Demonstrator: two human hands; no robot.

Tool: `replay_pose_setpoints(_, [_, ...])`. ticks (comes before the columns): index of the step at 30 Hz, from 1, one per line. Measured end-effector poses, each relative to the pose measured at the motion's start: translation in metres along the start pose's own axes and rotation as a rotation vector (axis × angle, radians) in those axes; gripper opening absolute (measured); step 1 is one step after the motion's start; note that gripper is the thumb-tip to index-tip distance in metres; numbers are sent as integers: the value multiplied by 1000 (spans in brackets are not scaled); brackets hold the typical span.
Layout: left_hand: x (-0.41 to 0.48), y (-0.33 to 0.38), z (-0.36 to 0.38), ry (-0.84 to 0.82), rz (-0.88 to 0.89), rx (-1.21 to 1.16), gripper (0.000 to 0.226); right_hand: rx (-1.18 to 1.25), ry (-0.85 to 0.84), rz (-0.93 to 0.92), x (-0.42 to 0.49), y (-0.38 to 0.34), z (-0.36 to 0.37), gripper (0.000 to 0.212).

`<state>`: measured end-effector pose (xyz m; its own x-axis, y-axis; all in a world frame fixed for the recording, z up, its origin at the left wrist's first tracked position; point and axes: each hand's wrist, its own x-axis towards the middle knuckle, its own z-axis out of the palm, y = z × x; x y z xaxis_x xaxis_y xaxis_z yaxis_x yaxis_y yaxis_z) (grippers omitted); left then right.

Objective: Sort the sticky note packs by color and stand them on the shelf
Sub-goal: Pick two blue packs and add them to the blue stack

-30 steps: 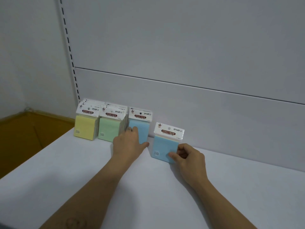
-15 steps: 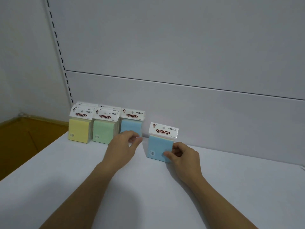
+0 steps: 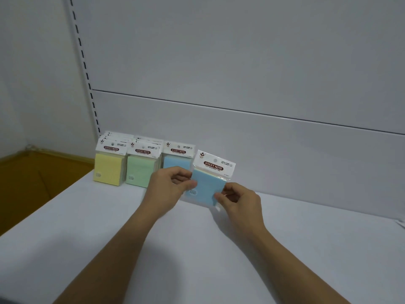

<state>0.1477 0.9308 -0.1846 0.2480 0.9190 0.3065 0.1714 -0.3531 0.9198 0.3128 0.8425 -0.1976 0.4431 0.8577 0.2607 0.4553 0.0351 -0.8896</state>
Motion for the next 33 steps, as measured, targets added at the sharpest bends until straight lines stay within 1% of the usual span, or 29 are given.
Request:
replay_pose_setpoints(2, [2,-2,-8,25,6,45,24,-32,-7,-13,6,-4,6,16])
replay_pose_setpoints(3, [3,-3,-12,29,18,103,20,-48,-16,-16,9,-6,11,15])
replay_pose_setpoints(5, [8,-6,-25,27,98,370,11,-85,-29,-13,17,-9,20,14])
replay_pose_setpoints(6, [10,-6,-34,61,147,521,14,-98,-35,-9,22,-11,25,14])
replay_pose_setpoints(7, [13,-6,-46,130,182,614,19,-103,-43,-1,27,-14,31,14])
replay_pose_setpoints(8, [15,-7,-58,207,192,650,23,-107,-45,11,32,-17,36,13])
replay_pose_setpoints(9, [17,-8,-69,271,182,651,26,-107,-41,23,36,-20,42,13])
replay_pose_setpoints(11, [20,-15,-85,314,114,666,32,-91,-21,49,41,-21,53,14])
replay_pose_setpoints(15, [25,-31,-87,245,2,695,34,-78,-4,90,47,-20,71,17])
replay_pose_setpoints(18, [28,-38,-83,208,-10,662,31,-72,11,91,54,-21,82,16])
replay_pose_setpoints(23, [31,-39,-81,173,38,682,26,-65,35,80,51,-19,96,19])
replay_pose_setpoints(26, [35,-34,-75,150,126,760,23,-137,40,40,52,-15,95,24])
replay_pose_setpoints(29, [37,-29,-64,125,209,854,22,-186,15,41,52,-15,93,29])
replay_pose_setpoints(31, [36,-25,-55,113,246,896,24,-175,20,36,54,-16,88,32])
replay_pose_setpoints(33, [31,-18,-42,76,310,910,26,-237,20,3,57,-18,78,37])
